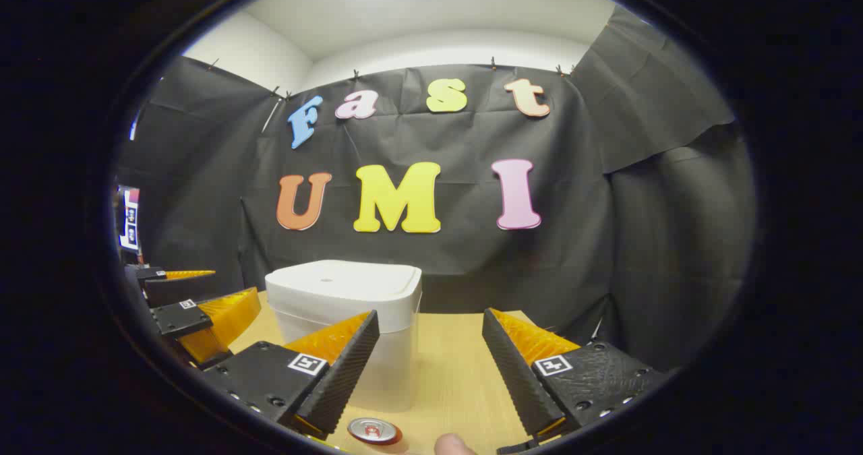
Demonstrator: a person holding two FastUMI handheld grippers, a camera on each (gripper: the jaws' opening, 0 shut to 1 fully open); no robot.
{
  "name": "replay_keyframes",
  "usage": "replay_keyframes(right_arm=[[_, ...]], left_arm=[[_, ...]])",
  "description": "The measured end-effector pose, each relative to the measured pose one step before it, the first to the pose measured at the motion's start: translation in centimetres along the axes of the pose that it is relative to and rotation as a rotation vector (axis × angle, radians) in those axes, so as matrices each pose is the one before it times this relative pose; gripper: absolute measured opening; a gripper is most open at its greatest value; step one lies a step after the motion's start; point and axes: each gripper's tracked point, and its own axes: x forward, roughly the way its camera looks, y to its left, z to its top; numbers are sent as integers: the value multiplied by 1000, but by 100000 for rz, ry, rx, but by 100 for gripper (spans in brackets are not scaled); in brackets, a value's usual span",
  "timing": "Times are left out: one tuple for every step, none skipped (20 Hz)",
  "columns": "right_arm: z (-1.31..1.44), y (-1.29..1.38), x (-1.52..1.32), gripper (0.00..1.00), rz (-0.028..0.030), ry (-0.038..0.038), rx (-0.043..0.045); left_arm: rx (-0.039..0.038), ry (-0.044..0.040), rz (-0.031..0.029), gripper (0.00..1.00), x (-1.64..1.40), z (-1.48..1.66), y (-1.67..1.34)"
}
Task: Press the lid of the desktop garbage bin to open it, pick up the crumpled paper on the desktop and throw it into the bin, then pick up the pop can on the desktop and drop it into the bin, and finally close the garbage bin lid.
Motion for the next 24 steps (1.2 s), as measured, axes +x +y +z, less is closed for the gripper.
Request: replay_keyframes(right_arm=[[-114,246,-29,96,733,191,984],[-131,54,156,96,148,283,-112],[-31,-141,115,95,-461,21,-253],[41,149,6,95,154,33,671],[19,270,-18,95,647,17,717],[36,196,38,95,-51,-22,-816],[-94,-4,38,95,-241,63,-767],[65,190,-23,95,284,-236,-239],[90,430,-182,95,653,-643,-12],[68,91,-4,97,164,-373,-35],[-50,117,84,97,103,212,-20],[-49,-9,-57,95,-92,16,475],[65,42,16,95,-16,178,435],[-56,-13,-92,95,-469,389,-25],[4,-31,13,95,-378,91,-171],[-18,-35,-54,95,-284,-74,30],[27,-30,28,95,-283,36,271],[57,287,-84,95,779,310,540],[106,397,46,95,1291,416,213],[-143,69,180,92,300,329,-87],[93,483,145,74,864,564,-851],[24,137,132,74,196,273,-1237],[231,301,203,68,-615,503,-1986],[114,434,165,59,1050,-222,-1350]], left_arm=[[-696,439,-52,98,116,-165,25],[-425,267,559,98,-18,-60,268],[214,-424,682,98,-3,86,316],[12,-199,175,98,30,76,116],[-418,268,-90,98,155,-209,21],[-281,57,-39,98,-30,-10,19],[-111,273,66,98,-77,-157,179],[-75,127,84,98,-64,-29,42],[-42,-24,29,98,-75,-18,207],[244,3,466,98,-58,27,100],[107,187,190,97,-44,-73,180],[120,-42,153,98,-5,114,56],[127,-21,57,98,64,-6,100],[-25,-75,155,98,-77,-37,89],[70,-146,103,98,-159,-38,3],[144,41,14,98,13,-12,59],[227,278,100,98,-16,-47,112],[-218,18,134,98,-44,103,153],[-160,-13,50,98,-114,-16,75],[-199,-109,217,98,23,24,73],[-155,235,167,98,-80,-144,15],[3,288,-36,98,39,-83,38],[105,87,106,97,-7,-37,32],[90,172,199,98,-17,-7,32]])
